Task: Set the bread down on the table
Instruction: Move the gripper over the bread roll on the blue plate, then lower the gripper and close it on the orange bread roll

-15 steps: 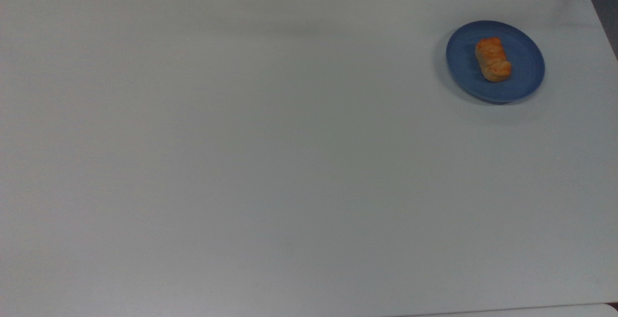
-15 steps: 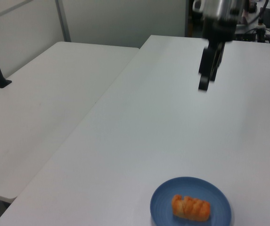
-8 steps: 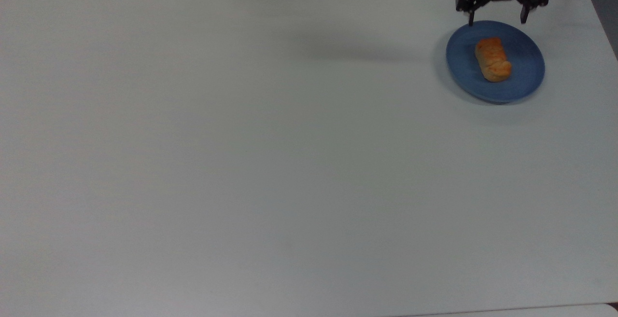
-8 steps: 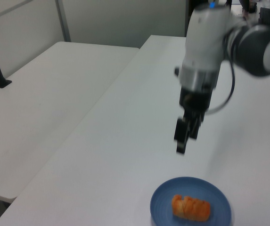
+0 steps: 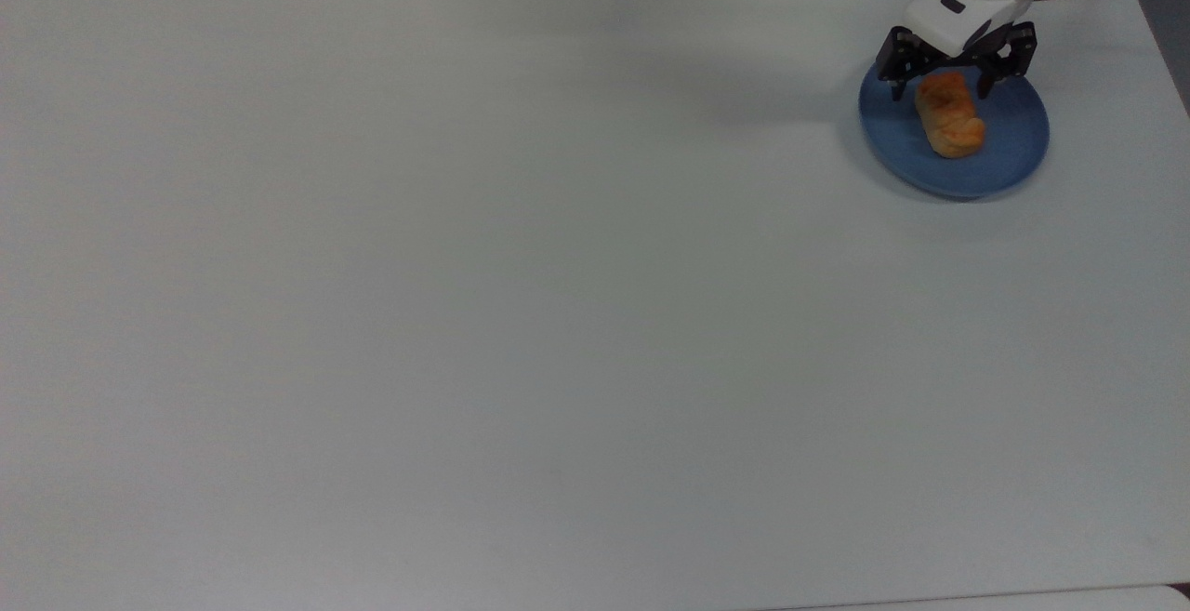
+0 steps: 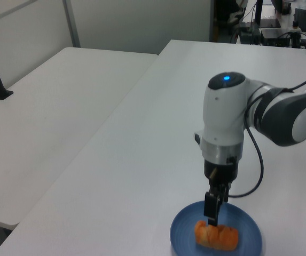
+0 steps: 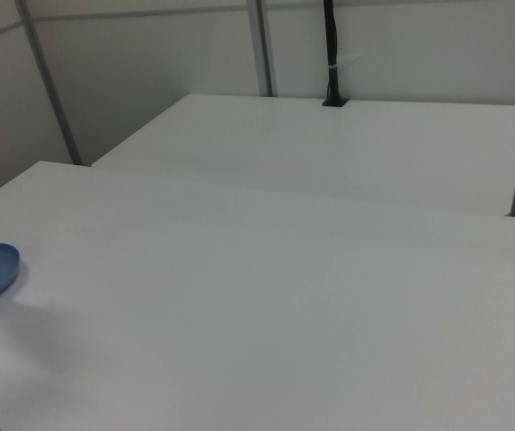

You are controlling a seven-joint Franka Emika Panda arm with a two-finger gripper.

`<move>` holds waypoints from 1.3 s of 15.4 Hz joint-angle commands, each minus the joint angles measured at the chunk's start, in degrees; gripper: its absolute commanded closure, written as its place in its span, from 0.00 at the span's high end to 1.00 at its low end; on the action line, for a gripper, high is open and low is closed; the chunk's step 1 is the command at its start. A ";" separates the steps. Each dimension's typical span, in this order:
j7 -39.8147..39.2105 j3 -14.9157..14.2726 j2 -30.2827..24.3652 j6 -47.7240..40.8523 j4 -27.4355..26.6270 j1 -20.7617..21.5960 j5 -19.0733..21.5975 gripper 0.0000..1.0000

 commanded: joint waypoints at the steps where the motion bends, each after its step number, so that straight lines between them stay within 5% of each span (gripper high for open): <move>1: 3.86 -0.17 2.38 0.57 0.76 2.10 -3.83 0.86; 3: 5.62 -0.17 2.92 2.93 0.67 2.98 -5.67 0.73; 5: 7.81 -0.17 3.97 4.44 0.23 3.07 -8.74 0.50; 6: 8.34 -0.17 4.06 4.61 0.14 3.07 -9.89 0.35; 7: 8.78 -0.17 4.15 4.70 0.23 3.25 -10.34 0.09; 8: 8.87 -0.17 4.06 4.70 0.23 3.34 -10.34 0.00; 13: 9.05 -0.17 3.54 4.62 0.76 3.34 -11.57 0.00; 20: 8.26 0.18 -4.63 2.08 2.95 0.79 -9.99 0.00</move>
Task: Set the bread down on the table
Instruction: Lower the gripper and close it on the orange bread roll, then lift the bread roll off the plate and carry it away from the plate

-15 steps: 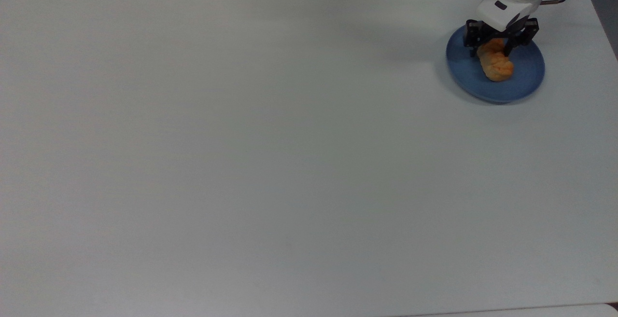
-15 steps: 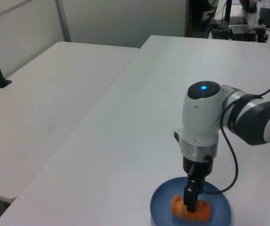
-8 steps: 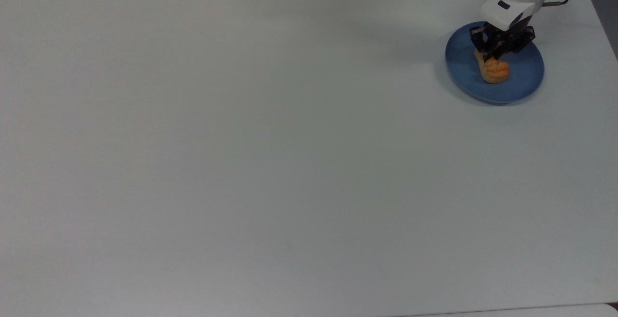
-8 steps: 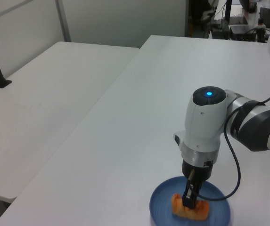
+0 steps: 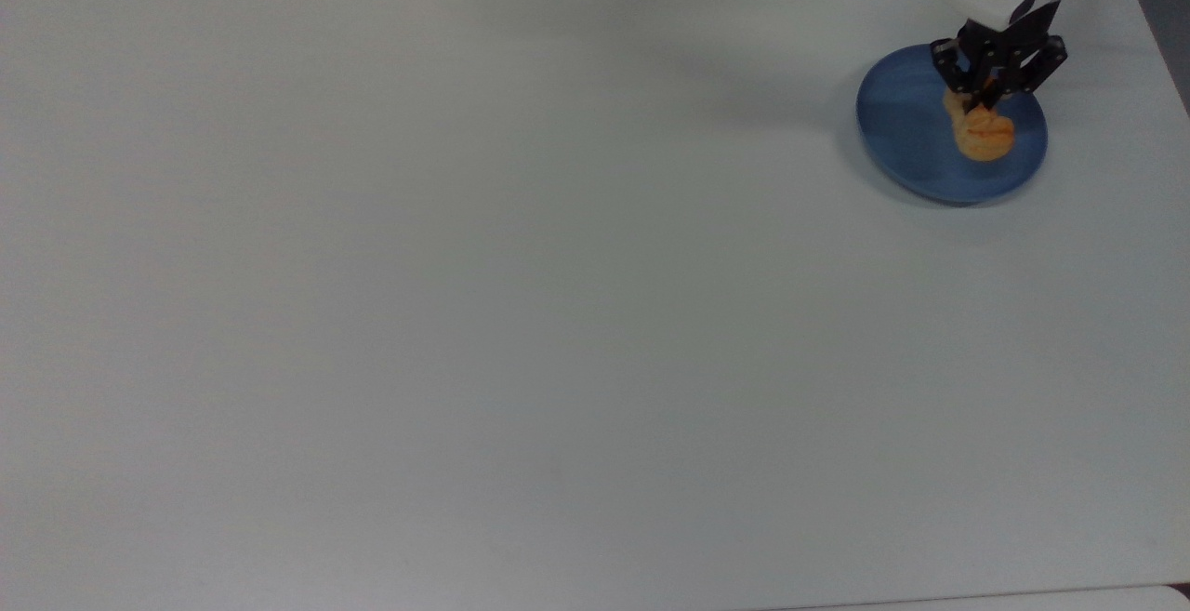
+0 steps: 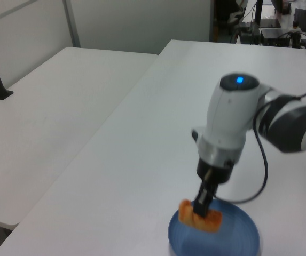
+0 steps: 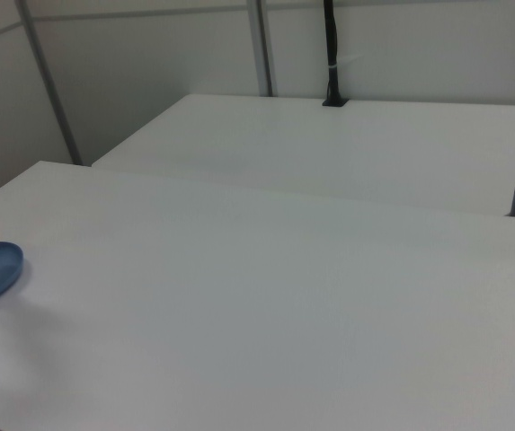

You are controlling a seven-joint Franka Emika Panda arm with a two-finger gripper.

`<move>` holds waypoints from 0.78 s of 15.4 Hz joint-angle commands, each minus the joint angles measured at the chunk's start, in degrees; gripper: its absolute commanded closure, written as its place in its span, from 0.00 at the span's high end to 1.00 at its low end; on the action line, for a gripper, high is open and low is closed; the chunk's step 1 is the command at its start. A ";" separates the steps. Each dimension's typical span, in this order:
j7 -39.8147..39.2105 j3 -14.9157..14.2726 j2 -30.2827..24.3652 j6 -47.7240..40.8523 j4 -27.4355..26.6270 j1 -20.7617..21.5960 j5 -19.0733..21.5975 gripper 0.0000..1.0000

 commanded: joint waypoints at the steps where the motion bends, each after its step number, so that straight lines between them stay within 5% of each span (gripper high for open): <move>1: -0.39 0.19 -5.40 -3.29 -0.04 -1.91 1.28 0.00; 6: -11.81 -1.04 -9.70 -12.26 6.81 -5.51 13.84 0.00; 12: -22.09 -9.29 -13.14 -18.94 8.41 -7.79 15.97 0.00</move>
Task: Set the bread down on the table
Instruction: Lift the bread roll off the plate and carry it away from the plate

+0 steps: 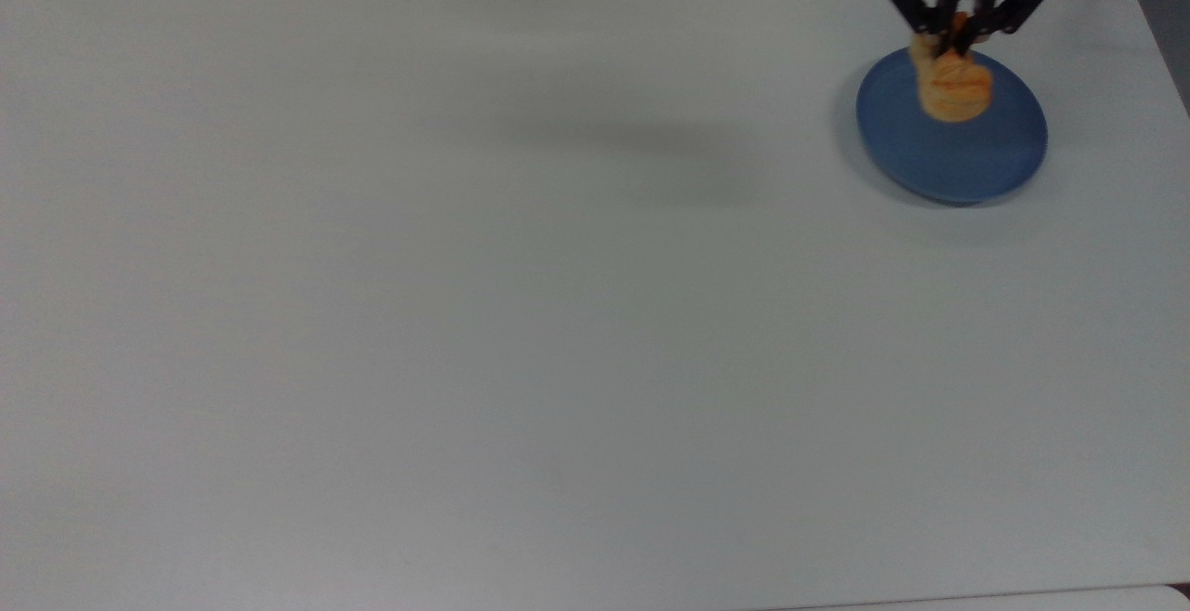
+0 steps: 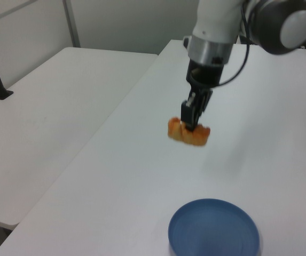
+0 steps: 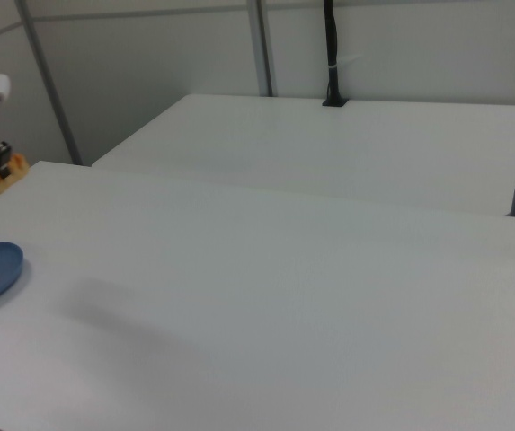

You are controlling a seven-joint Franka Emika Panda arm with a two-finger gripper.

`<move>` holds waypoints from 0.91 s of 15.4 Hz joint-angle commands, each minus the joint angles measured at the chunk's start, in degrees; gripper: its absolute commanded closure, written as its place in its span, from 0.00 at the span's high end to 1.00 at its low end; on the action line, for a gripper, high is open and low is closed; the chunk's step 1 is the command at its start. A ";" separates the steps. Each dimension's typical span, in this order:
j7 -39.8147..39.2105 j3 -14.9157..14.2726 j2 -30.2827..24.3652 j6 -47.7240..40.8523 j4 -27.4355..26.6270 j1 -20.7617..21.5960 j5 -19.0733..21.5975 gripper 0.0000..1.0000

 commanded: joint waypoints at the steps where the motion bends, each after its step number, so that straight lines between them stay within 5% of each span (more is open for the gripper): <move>1: -7.69 -6.81 -2.32 -3.27 -0.43 -0.38 3.55 0.00; 7: -20.00 -19.56 1.00 3.04 0.00 -1.25 9.27 0.00; 14: -30.03 -26.07 8.48 9.83 -0.26 -5.39 9.19 0.00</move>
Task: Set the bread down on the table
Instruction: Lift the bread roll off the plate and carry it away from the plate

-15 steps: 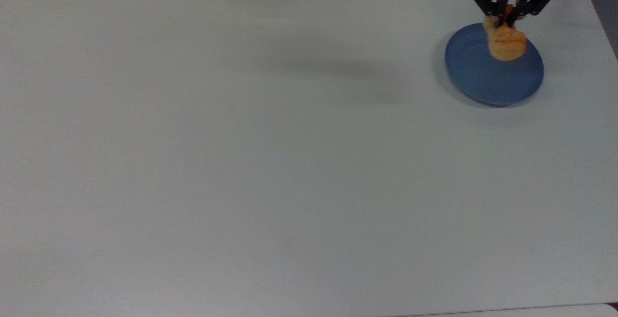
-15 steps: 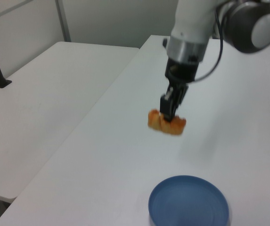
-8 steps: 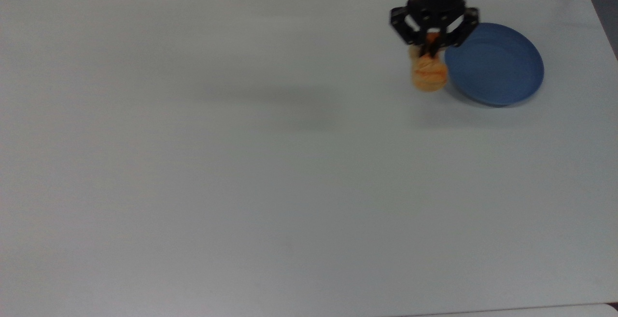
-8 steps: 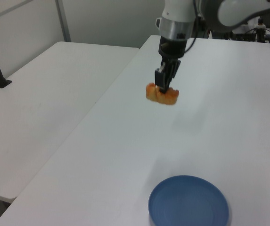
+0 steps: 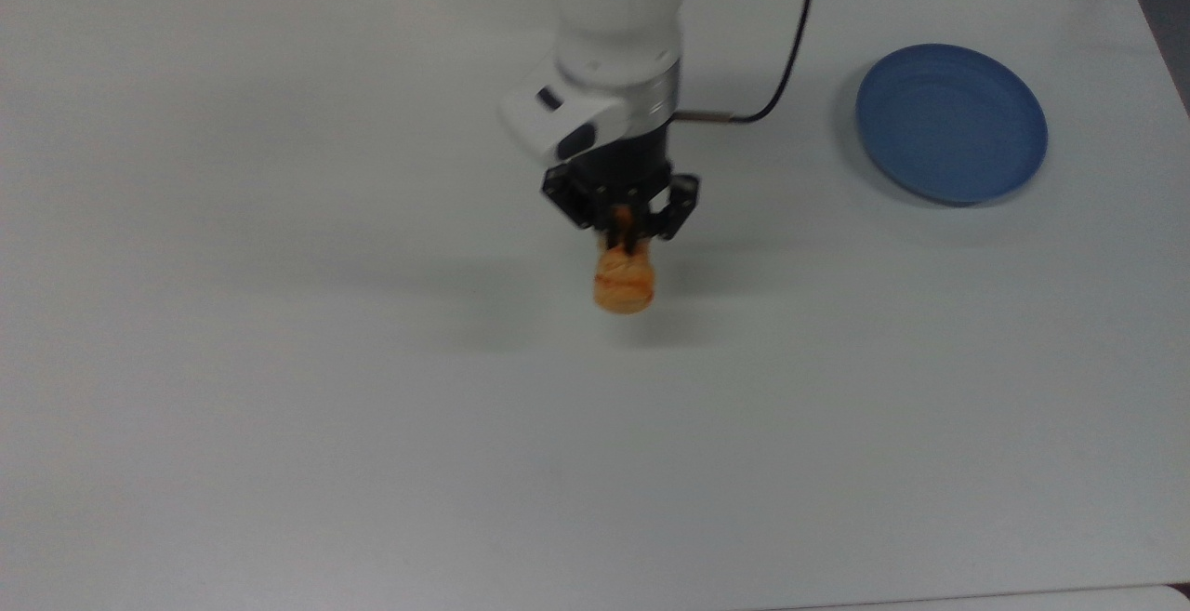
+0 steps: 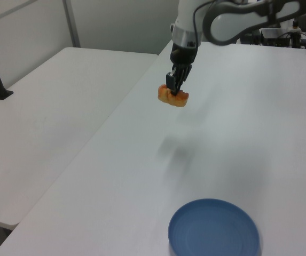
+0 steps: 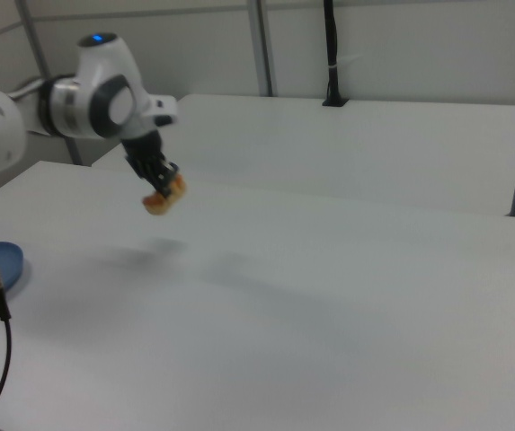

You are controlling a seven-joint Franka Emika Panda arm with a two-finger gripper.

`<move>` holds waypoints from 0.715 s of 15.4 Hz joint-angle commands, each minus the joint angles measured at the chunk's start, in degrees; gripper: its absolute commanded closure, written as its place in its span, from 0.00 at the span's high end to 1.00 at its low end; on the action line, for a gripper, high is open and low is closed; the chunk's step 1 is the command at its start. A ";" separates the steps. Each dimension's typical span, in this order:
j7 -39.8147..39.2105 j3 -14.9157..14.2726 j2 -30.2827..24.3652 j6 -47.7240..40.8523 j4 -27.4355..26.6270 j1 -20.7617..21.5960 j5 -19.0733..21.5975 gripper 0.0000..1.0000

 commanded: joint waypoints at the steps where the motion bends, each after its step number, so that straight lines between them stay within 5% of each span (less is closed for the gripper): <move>1: -4.49 -2.64 2.99 1.52 -0.36 -0.54 1.20 0.00; 10: -4.67 -2.91 12.57 10.73 -0.53 -1.86 0.41 0.00; 11: -4.67 -2.91 12.76 11.35 -0.79 -1.86 0.41 0.06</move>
